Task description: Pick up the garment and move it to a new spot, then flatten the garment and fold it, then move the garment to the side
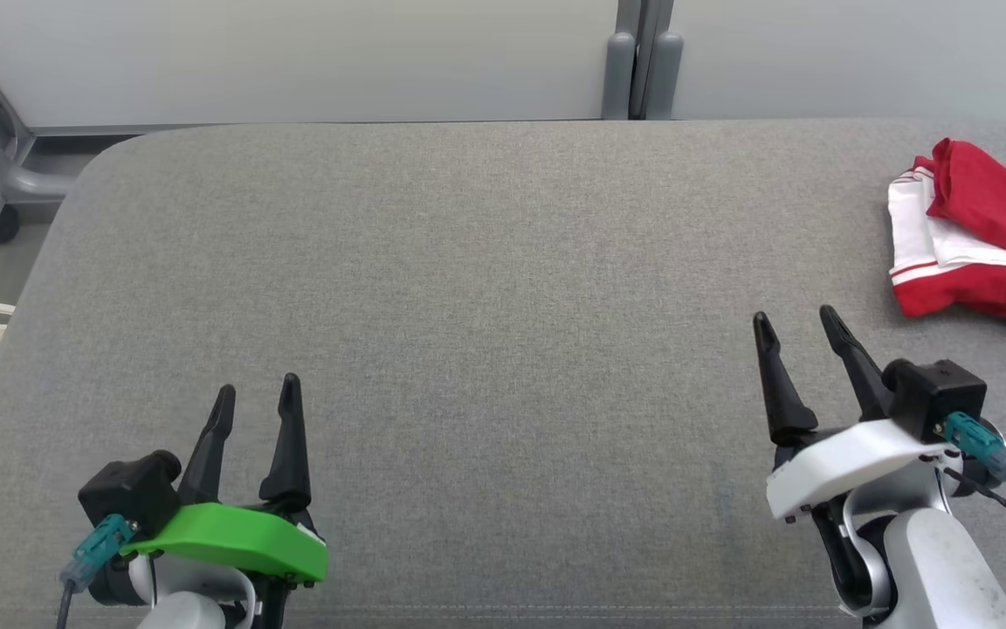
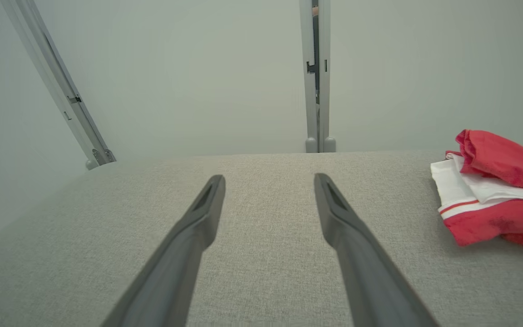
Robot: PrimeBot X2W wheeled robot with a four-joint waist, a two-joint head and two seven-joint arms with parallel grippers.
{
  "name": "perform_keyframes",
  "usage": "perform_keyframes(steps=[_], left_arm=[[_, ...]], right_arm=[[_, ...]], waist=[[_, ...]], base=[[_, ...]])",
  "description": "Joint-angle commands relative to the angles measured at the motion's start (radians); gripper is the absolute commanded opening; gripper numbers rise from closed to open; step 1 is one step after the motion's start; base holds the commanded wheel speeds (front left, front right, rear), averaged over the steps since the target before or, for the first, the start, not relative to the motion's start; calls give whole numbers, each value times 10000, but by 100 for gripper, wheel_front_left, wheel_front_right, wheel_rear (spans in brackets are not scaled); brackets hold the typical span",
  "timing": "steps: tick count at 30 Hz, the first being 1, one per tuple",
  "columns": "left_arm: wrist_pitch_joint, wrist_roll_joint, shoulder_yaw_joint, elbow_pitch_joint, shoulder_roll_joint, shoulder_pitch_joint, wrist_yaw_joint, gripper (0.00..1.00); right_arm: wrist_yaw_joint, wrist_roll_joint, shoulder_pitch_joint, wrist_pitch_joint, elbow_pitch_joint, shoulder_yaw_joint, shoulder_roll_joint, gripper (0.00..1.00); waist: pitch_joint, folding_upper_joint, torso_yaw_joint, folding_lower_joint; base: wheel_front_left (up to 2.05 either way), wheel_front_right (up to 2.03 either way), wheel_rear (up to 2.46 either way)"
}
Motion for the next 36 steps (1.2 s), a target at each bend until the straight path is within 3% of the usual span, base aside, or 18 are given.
perform_keyframes(steps=[1, 15, 36], left_arm=[[-44, 164, -18, 61, -57, 119, -68, 100], [-45, 862, 350, 807, -614, 40, -577, 100], [-46, 1232, 759, 950, -839, -130, -705, 100]], right_arm=[[-5, -108, 234, 51, -121, -103, 13, 100], [-5, 273, 1126, 195, -406, -328, 67, 100], [-5, 272, 1088, 201, -481, -461, 69, 100]], waist=[[-71, 0, -1, 0], [-165, 0, -175, 0], [-168, 0, -150, 0]], base=[[0, 0, 0], [0, 0, 0], [0, 0, 0]])
